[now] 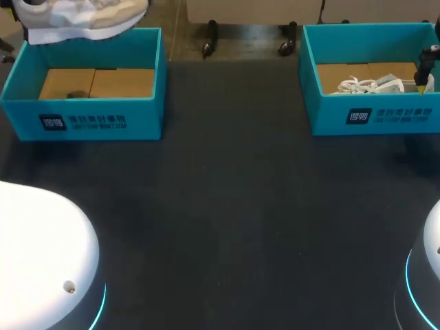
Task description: Take the shoe out of the shoebox, open the shoe tongue, remove and reinsert the insole, then place the shoe into the shoebox
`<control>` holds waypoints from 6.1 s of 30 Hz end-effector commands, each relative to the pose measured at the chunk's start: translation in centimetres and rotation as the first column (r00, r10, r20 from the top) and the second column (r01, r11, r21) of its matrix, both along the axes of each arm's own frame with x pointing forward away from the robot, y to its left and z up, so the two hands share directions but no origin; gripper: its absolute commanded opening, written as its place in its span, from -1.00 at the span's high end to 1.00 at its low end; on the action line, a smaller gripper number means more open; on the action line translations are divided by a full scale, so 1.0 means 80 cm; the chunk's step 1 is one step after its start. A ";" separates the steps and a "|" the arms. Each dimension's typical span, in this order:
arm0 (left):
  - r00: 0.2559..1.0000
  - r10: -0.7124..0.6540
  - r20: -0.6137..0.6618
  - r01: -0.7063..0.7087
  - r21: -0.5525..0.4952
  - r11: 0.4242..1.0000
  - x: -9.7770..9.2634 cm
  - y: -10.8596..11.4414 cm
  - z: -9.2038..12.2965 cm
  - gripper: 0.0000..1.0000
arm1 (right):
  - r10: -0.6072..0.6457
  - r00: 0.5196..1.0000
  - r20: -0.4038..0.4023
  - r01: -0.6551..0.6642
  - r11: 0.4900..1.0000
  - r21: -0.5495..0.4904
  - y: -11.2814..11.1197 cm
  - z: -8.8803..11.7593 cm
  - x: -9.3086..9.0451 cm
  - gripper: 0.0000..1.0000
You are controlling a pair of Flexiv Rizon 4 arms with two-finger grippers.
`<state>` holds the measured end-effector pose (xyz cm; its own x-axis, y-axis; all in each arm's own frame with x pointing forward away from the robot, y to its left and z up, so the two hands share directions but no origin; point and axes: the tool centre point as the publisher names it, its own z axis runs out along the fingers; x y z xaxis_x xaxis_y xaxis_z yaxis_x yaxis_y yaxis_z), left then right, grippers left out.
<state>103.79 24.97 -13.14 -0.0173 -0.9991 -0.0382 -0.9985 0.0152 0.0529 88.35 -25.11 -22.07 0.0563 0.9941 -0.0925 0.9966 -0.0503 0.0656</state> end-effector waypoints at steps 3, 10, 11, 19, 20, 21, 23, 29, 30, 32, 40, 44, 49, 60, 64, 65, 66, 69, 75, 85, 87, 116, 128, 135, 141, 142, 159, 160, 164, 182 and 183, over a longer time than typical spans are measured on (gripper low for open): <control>0.982 -0.063 0.179 0.063 0.005 0.998 -0.067 -0.034 -0.007 1.00 | 0.001 1.000 0.000 -0.001 1.000 -0.001 0.000 0.000 0.000 -1.00; 0.986 -0.076 0.149 0.079 -0.014 0.997 -0.077 -0.044 -0.011 1.00 | 0.001 1.000 0.000 -0.001 1.000 -0.001 0.000 0.000 0.000 -1.00; 0.986 -0.076 0.149 0.079 -0.014 0.997 -0.077 -0.044 -0.011 1.00 | 0.001 1.000 0.000 -0.001 1.000 -0.001 0.000 0.000 0.000 -1.00; 0.986 -0.076 0.149 0.079 -0.014 0.997 -0.077 -0.044 -0.011 1.00 | 0.001 1.000 0.000 -0.001 1.000 -0.001 0.000 0.000 0.000 -1.00; 0.986 -0.076 0.149 0.079 -0.014 0.997 -0.077 -0.044 -0.011 1.00 | 0.001 1.000 0.000 -0.001 1.000 -0.001 0.000 0.000 0.000 -1.00; 0.986 -0.076 0.149 0.079 -0.014 0.997 -0.077 -0.044 -0.011 1.00 | 0.001 1.000 0.000 -0.001 1.000 -0.001 0.000 0.000 0.000 -1.00; 0.981 -0.090 0.171 0.090 0.005 0.996 -0.089 -0.056 -0.007 1.00 | 0.001 1.000 0.000 -0.001 1.000 -0.001 0.000 0.000 0.000 -1.00; 0.974 -0.112 0.195 0.105 0.044 0.994 -0.149 -0.106 0.002 1.00 | 0.001 1.000 0.000 -0.001 1.000 -0.001 0.000 0.000 0.000 -1.00; 0.974 -0.112 0.196 0.103 0.054 0.993 -0.156 -0.111 0.002 1.00 | 0.001 1.000 0.000 -0.001 1.000 -0.001 0.000 0.000 0.000 -1.00; 0.981 -0.105 0.166 0.101 0.033 0.994 -0.174 -0.126 -0.001 1.00 | 0.001 1.000 0.000 -0.001 1.000 -0.001 0.000 0.000 0.000 -1.00; 0.983 -0.072 0.167 0.059 0.080 0.995 -0.232 -0.181 -0.027 1.00 | 0.001 1.000 0.000 -0.001 1.000 -0.001 0.000 0.000 0.000 -1.00; 0.982 -0.089 0.165 0.077 0.077 0.994 -0.254 -0.207 -0.037 1.00 | 0.001 1.000 0.000 -0.001 1.000 -0.001 0.000 0.000 0.000 -1.00; 0.982 -0.118 0.147 0.111 0.055 0.992 -0.279 -0.238 -0.047 1.00 | 0.001 1.000 0.000 -0.001 1.000 -0.001 0.000 0.000 0.000 -1.00; 0.989 -0.103 0.104 0.099 0.044 0.994 -0.324 -0.281 -0.063 1.00 | 0.001 1.000 0.000 -0.001 1.000 -0.001 0.000 0.000 0.000 -1.00; 0.989 -0.103 0.104 0.099 0.044 0.994 -0.324 -0.281 -0.063 1.00 | 0.001 1.000 0.000 -0.001 1.000 -0.001 0.000 0.000 0.000 -1.00; 0.989 -0.103 0.104 0.099 0.044 0.994 -0.324 -0.281 -0.063 1.00 | 0.001 1.000 0.000 -0.001 1.000 -0.001 0.000 0.000 0.000 -1.00; 0.989 -0.103 0.104 0.099 0.044 0.994 -0.324 -0.281 -0.063 1.00 | 0.001 1.000 0.000 -0.001 1.000 -0.001 0.000 0.000 0.000 -1.00; 0.989 -0.103 0.104 0.099 0.044 0.994 -0.324 -0.281 -0.063 1.00 | 0.001 1.000 0.000 -0.001 1.000 -0.001 0.000 0.000 0.000 -1.00; 0.985 -0.137 0.105 0.131 0.064 0.989 -0.365 -0.311 -0.078 1.00 | 0.001 1.000 0.000 -0.001 1.000 -0.001 0.000 0.000 0.000 -1.00; 0.982 -0.147 0.121 0.137 0.087 0.987 -0.460 -0.380 -0.122 1.00 | 0.001 1.000 0.000 -0.001 1.000 -0.001 0.000 0.000 0.000 -1.00; 0.982 -0.154 0.105 0.146 0.079 0.986 -0.468 -0.388 -0.133 1.00 | 0.001 1.000 0.000 -0.001 1.000 -0.001 0.000 0.000 0.000 -1.00; 0.997 -0.044 0.070 0.035 0.119 0.992 -0.499 -0.452 -0.256 1.00 | 0.001 1.000 0.000 -0.001 1.000 -0.001 0.000 0.000 0.000 -1.00; 0.992 -0.072 0.102 0.058 0.134 0.989 -0.494 -0.479 -0.291 1.00 | 0.001 1.000 0.000 -0.001 1.000 -0.001 0.000 0.000 0.000 -1.00; 0.990 -0.079 0.116 0.061 0.145 0.988 -0.491 -0.486 -0.300 1.00 | 0.001 1.000 0.000 -0.001 1.000 -0.001 0.000 0.000 0.000 -1.00; 0.988 -0.086 0.128 0.068 0.137 0.988 -0.490 -0.488 -0.302 1.00 | 0.001 1.000 0.000 -0.001 1.000 -0.001 0.000 0.000 0.000 -1.00; 0.987 -0.090 0.131 0.072 0.136 0.988 -0.489 -0.488 -0.302 1.00 | 0.001 1.000 0.000 -0.001 1.000 -0.001 0.000 0.000 0.000 -1.00; 0.982 -0.119 0.149 0.096 0.152 0.984 -0.487 -0.490 -0.321 1.00 | 0.001 1.000 0.000 -0.001 1.000 -0.001 0.000 0.000 0.000 -1.00; 0.982 -0.119 0.147 0.096 0.153 0.984 -0.487 -0.489 -0.322 1.00 | 0.001 1.000 0.000 -0.001 1.000 -0.001 0.000 0.000 0.000 -1.00; 0.983 -0.120 0.141 0.100 0.147 0.984 -0.487 -0.486 -0.326 0.18 | 0.001 1.000 0.000 -0.001 1.000 -0.001 0.000 0.000 0.000 -1.00; 0.977 -0.101 0.189 0.091 0.064 0.994 -0.490 -0.482 -0.288 -1.00 | 0.001 1.000 0.000 -0.001 1.000 -0.001 0.000 0.000 0.000 -1.00; 0.977 -0.098 0.189 0.090 0.048 0.995 -0.491 -0.482 -0.285 -1.00 | 0.001 1.000 0.000 -0.001 1.000 -0.001 0.000 0.000 0.000 -1.00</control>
<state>64.78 -14.64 -36.85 -0.0969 -0.9880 -0.1201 -0.9852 0.1124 -0.1297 88.35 -25.10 -22.07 0.0560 0.9941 -0.0926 0.9966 -0.0500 0.0656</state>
